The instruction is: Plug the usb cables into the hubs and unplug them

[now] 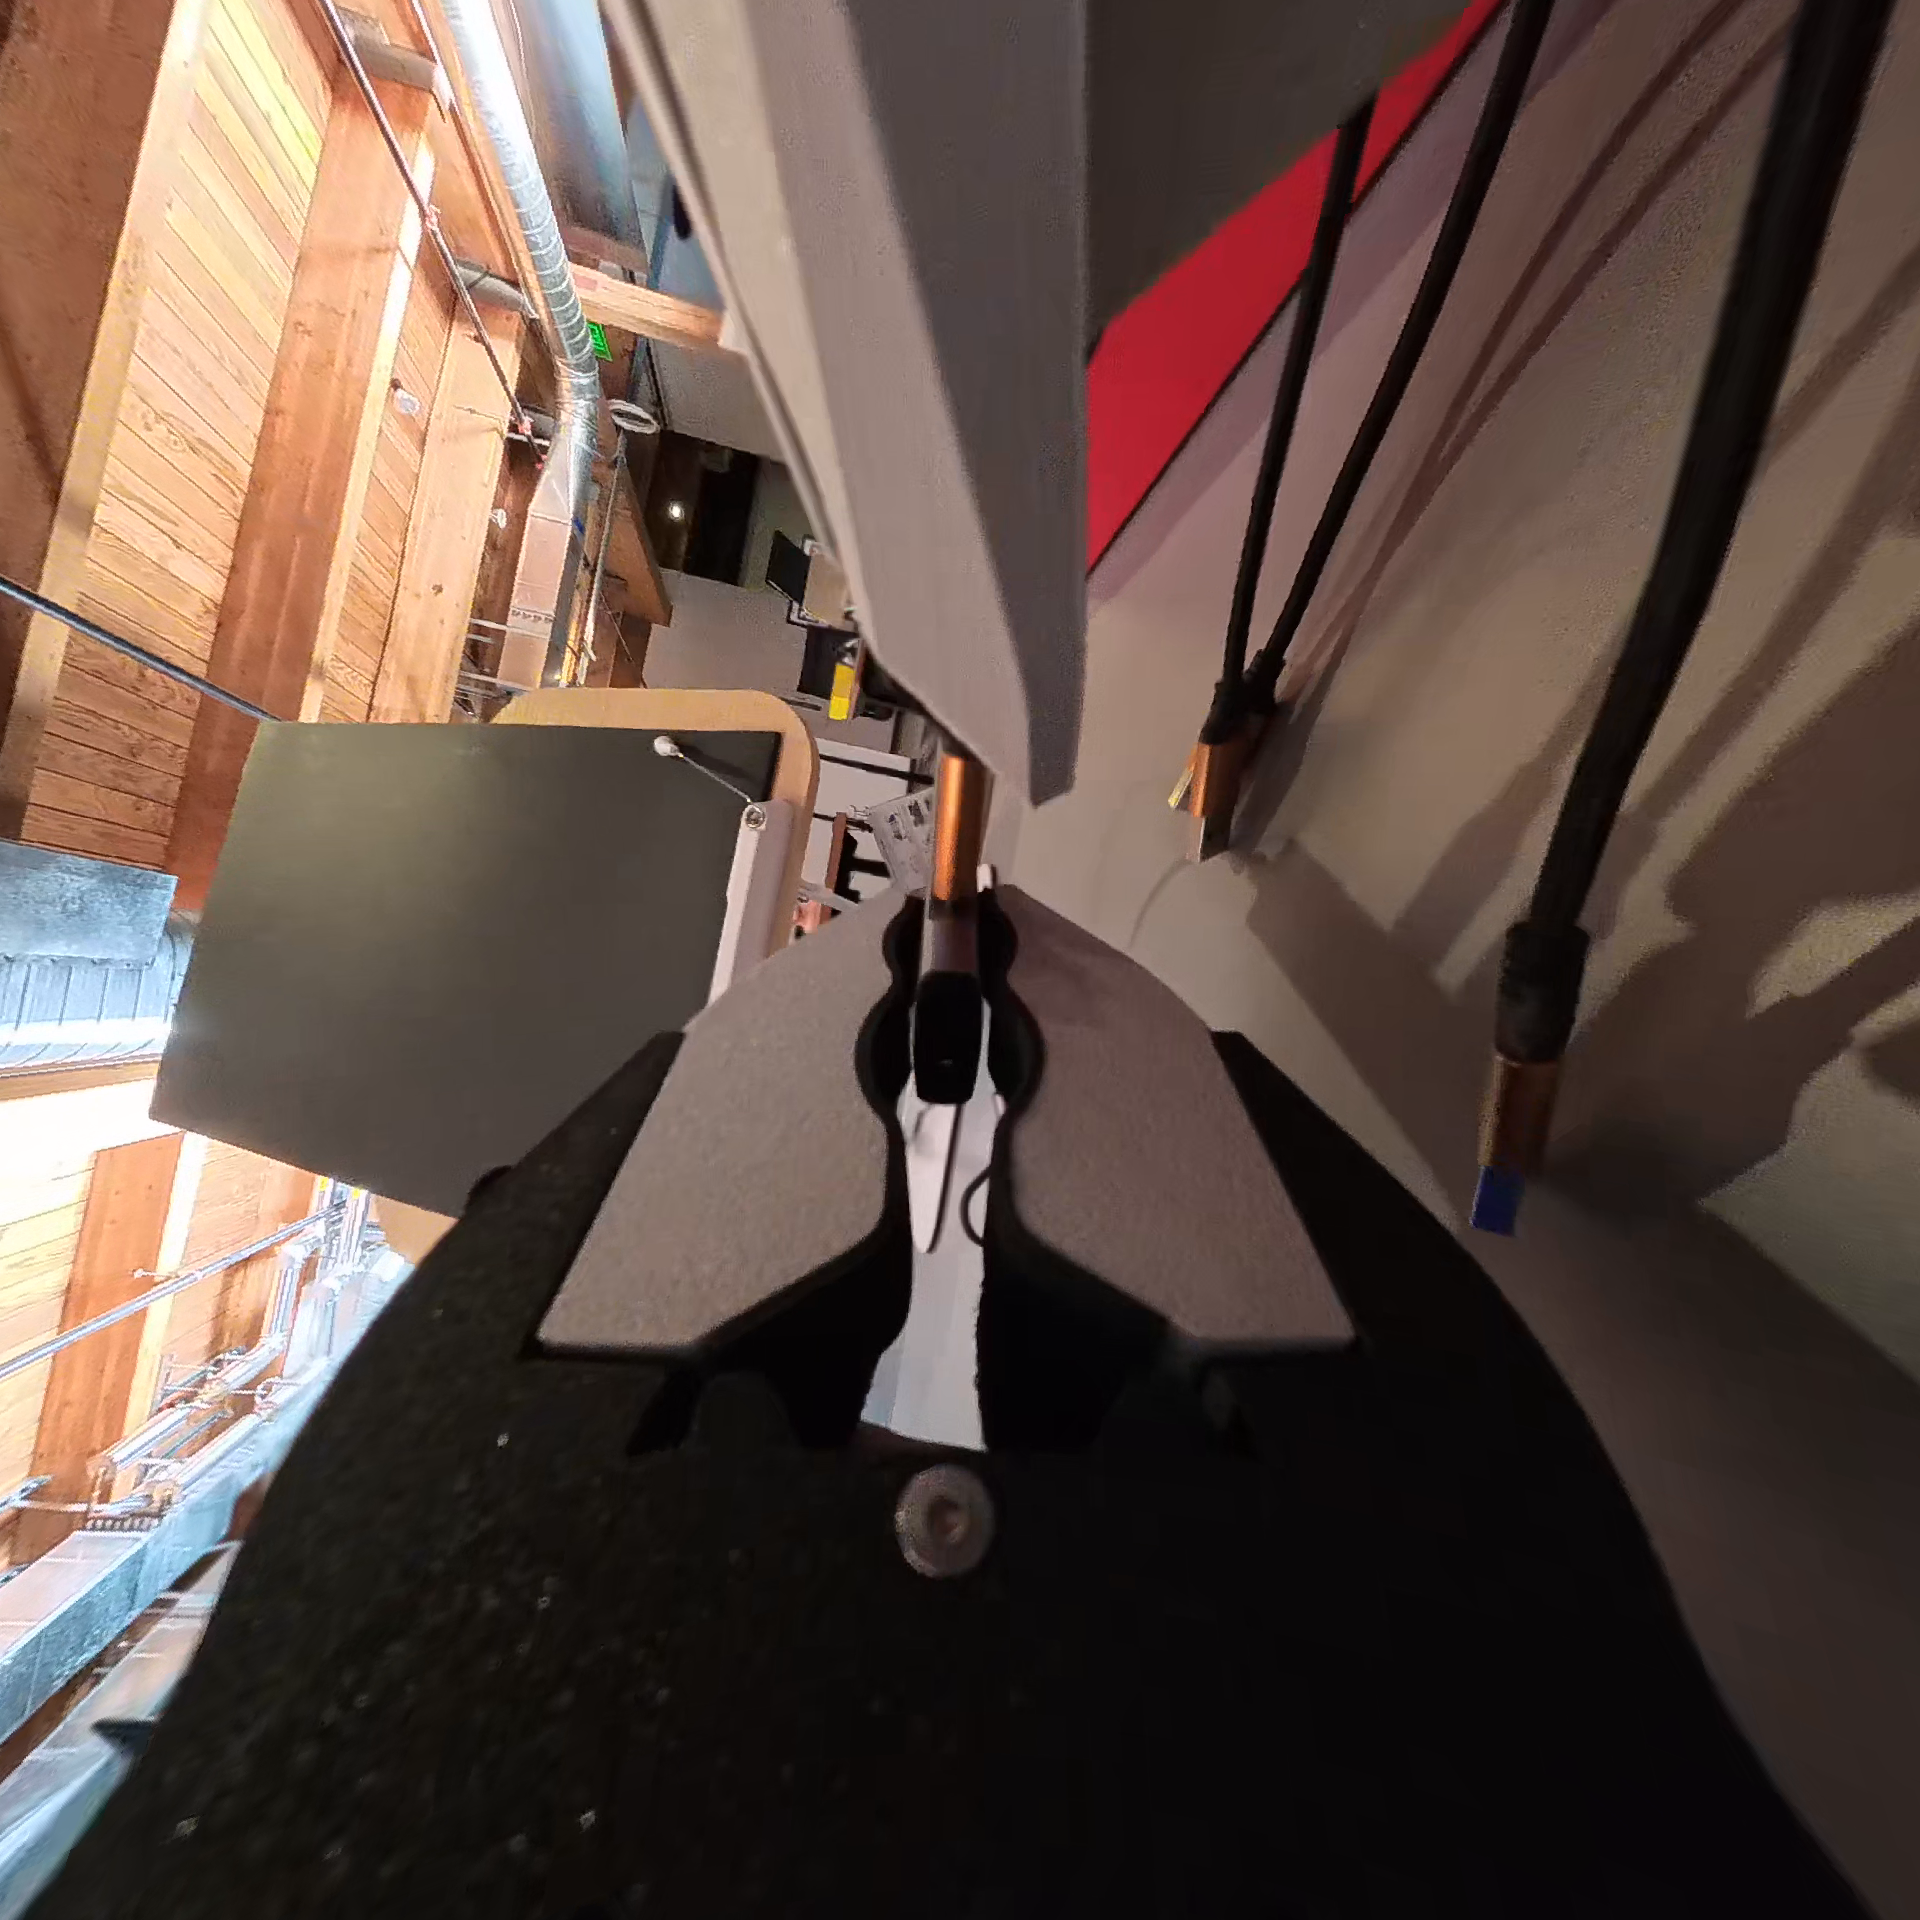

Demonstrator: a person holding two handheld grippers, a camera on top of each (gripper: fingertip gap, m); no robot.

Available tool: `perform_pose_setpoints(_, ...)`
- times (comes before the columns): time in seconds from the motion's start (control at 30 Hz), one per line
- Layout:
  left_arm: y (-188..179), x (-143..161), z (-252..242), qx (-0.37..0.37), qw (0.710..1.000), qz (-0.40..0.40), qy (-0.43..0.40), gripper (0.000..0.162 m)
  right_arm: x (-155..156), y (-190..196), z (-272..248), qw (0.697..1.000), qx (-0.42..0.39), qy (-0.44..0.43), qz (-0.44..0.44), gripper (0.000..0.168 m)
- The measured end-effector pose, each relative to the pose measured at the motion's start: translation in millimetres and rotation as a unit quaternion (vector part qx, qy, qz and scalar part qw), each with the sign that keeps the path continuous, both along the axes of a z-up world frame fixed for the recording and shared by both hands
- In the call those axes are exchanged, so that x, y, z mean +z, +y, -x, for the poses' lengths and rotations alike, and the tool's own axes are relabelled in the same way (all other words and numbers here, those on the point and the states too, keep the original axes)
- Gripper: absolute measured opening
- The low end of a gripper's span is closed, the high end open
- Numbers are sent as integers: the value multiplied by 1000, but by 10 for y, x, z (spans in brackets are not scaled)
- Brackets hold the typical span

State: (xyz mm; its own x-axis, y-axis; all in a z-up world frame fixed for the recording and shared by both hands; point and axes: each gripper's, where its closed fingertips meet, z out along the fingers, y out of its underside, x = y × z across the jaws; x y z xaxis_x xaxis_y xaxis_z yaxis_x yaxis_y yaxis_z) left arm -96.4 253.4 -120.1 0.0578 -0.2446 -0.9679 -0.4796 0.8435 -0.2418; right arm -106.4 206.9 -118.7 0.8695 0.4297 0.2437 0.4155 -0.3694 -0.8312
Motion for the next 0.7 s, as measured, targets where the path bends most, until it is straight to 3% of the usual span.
perform_pose_setpoints(0.23,-32,14,1,-1,1000,-22,0,9,-7,39,18,996,-7,91,1,16)
perform_pose_setpoints(0.37,-49,-8,-4,5,1000,-26,5,9,-21,86,11,996,-18,88,-17,11)
perform_pose_setpoints(0.6,-27,-31,-18,-2,999,52,-5,10,16,102,-6,996,-33,74,-43,10)
perform_pose_setpoints(0.7,-22,-45,-37,4,999,49,-4,10,-3,93,-30,996,-38,69,-42,10)
